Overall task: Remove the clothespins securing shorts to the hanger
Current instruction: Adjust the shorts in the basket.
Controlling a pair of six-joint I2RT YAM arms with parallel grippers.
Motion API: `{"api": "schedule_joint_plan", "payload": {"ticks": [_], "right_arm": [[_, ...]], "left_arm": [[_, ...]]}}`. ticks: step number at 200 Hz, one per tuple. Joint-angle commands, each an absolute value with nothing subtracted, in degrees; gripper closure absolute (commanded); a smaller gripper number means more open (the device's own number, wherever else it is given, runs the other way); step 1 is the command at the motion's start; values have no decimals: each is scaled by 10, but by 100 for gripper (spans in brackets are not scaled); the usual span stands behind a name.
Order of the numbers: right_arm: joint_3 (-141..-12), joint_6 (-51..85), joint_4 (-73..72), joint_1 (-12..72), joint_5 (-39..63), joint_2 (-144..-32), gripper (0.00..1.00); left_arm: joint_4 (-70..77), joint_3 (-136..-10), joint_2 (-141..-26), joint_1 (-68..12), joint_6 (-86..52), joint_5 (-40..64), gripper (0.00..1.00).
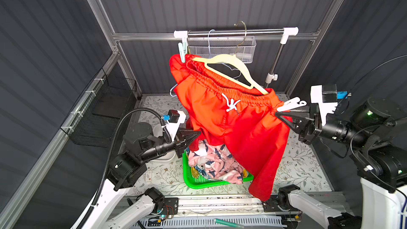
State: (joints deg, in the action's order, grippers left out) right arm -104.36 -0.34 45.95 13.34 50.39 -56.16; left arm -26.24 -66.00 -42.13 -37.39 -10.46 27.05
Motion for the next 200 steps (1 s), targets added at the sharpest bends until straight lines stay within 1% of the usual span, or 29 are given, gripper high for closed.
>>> {"api": "schedule_joint_plan", "payload": {"ticks": [1,21,55,70,113,128,170,200], "right_arm": [[-1022,39,304,138,544,-552,100],[-1012,48,273,154,547,-563,100],[-1017,-21,302,239,474,-601,100],[-1016,-39,302,258,461,-616,100],[-961,-56,230,261,472,-620,100],[-939,-67,226,261,476,-617,100],[-800,-101,126,259,478,-560,100],[-736,-116,111,249,496,-534,100]], "left_arm": [[-280,-640,-390,-373,-131,274,100],[-297,-630,-378,-372,-131,267,100],[-305,-619,-369,-372,-137,278,100],[-305,-609,-368,-373,-142,284,100],[-291,-552,-367,-373,-159,314,100],[-290,-533,-377,-373,-160,322,100],[-268,-485,-398,-372,-168,333,100],[-259,-462,-401,-372,-173,338,100]]}}
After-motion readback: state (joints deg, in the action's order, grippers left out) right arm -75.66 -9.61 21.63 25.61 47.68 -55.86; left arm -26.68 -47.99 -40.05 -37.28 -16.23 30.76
